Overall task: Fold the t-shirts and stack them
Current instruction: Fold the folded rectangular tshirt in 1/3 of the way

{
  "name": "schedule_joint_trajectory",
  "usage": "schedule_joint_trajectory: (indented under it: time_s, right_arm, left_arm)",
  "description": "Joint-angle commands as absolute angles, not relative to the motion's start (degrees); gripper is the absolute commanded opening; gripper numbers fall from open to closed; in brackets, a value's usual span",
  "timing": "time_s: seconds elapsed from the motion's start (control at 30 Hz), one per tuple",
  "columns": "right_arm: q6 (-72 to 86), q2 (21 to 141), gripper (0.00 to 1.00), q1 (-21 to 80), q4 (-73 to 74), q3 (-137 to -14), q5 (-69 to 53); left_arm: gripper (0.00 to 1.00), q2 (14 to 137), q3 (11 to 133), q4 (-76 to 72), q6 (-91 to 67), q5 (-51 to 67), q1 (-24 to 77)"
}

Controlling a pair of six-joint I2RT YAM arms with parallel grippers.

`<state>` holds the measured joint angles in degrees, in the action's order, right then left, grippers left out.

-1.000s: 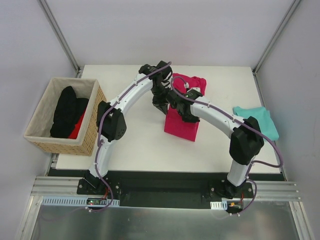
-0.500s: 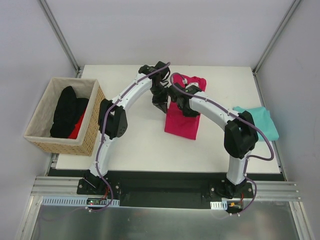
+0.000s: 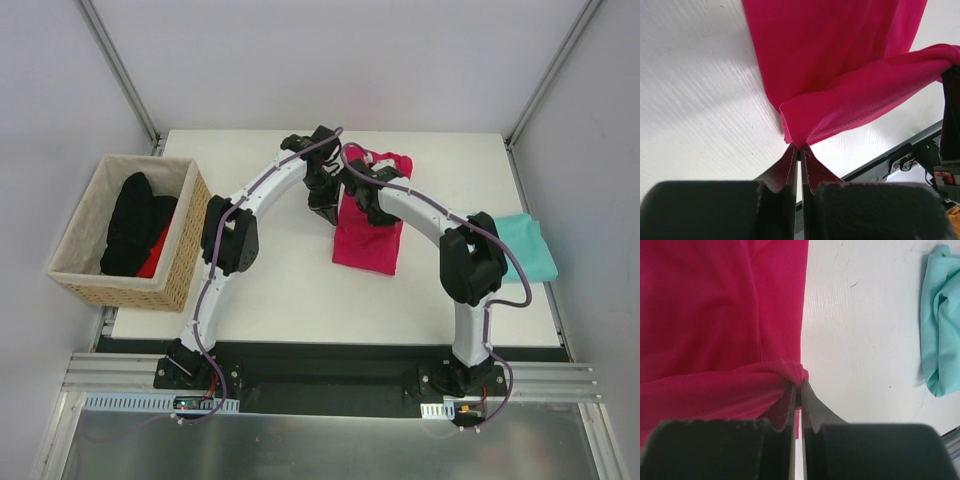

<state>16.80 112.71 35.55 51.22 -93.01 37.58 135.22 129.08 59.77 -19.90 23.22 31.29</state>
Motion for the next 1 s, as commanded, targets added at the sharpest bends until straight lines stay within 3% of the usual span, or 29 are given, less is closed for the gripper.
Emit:
schedule_joint_trajectory:
  time_s: [0.0,0.3,0.5,0.87,0.97]
  right_arm:
    - [12.66,114.61,0.01,33.84,50.98,-97.2,42.01]
    - [9.32,118.56,0.01,32.44,49.4,-101.16,42.1]
    - [8.09,121.02,0.01,30.68,48.52,-103.01,41.49]
    - [3.43,128.23,0.01,27.42,47.11,-108.45,37.53]
    - [1.59,130.25,0.11,27.42,47.37,-111.17,38.4]
  left_arm:
    - [0.0,135.52,130.87,60.21,-18.46,22.94,29.27]
    - [0.0,135.62,131.31,58.54,-18.98,24.35,28.57]
    - [0.17,135.53,130.87,58.62,-18.81,24.7,28.13]
    - [0.17,132.28,125.16,58.62,-18.11,23.82,27.69]
    - [0.17,131.75,123.4,58.62,-17.93,23.47,27.69]
